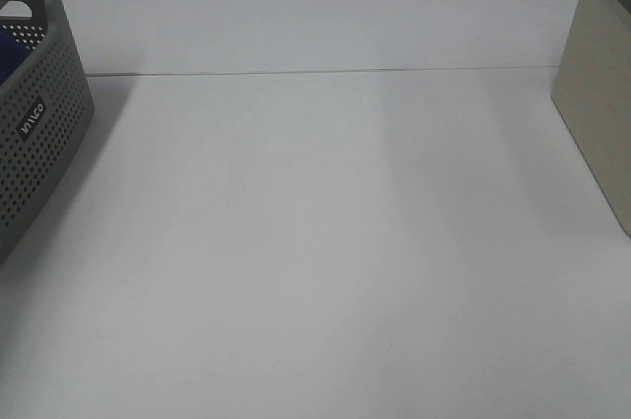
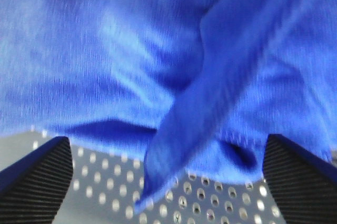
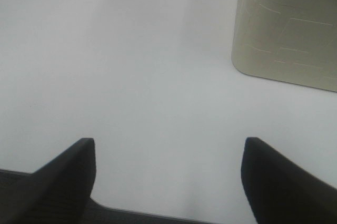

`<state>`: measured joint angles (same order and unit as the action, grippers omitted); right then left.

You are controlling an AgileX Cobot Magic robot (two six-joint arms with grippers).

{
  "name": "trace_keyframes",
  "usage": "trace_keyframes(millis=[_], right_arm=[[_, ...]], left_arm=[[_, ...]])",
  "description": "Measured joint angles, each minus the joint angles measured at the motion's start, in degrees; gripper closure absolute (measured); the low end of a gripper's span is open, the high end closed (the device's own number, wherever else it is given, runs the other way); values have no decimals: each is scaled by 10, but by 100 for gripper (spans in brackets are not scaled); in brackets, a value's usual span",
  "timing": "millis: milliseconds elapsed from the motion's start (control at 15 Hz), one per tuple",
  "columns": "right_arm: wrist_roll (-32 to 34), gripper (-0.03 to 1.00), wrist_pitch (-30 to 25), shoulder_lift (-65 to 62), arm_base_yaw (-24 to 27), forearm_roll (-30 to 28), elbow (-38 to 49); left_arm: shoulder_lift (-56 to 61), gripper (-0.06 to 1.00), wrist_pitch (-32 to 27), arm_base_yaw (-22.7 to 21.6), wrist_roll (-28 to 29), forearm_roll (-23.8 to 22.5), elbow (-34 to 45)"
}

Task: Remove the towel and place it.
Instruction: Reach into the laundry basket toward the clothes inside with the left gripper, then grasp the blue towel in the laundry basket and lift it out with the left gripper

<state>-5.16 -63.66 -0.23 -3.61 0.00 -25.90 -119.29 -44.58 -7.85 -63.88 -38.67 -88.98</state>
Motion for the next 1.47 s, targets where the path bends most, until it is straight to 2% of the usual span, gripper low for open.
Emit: trace_keyframes(millis=[200, 400, 667, 800, 867, 1467], right_arm=[[0, 21, 0, 0, 0, 0, 0], [0, 21, 0, 0, 0, 0, 0], [0, 21, 0, 0, 0, 0, 0], [0, 21, 0, 0, 0, 0, 0], [0, 21, 0, 0, 0, 0, 0], [0, 21, 0, 0, 0, 0, 0]], left_arm=[[-14, 7, 11, 0, -2, 0, 0], [-14, 26, 13, 0, -2, 0, 0], [-14, 72, 13, 0, -2, 0, 0], [-14, 90, 13, 0, 14, 0, 0], [-14, 94, 13, 0, 20, 0, 0], [4, 94, 14, 7, 56, 3, 0]])
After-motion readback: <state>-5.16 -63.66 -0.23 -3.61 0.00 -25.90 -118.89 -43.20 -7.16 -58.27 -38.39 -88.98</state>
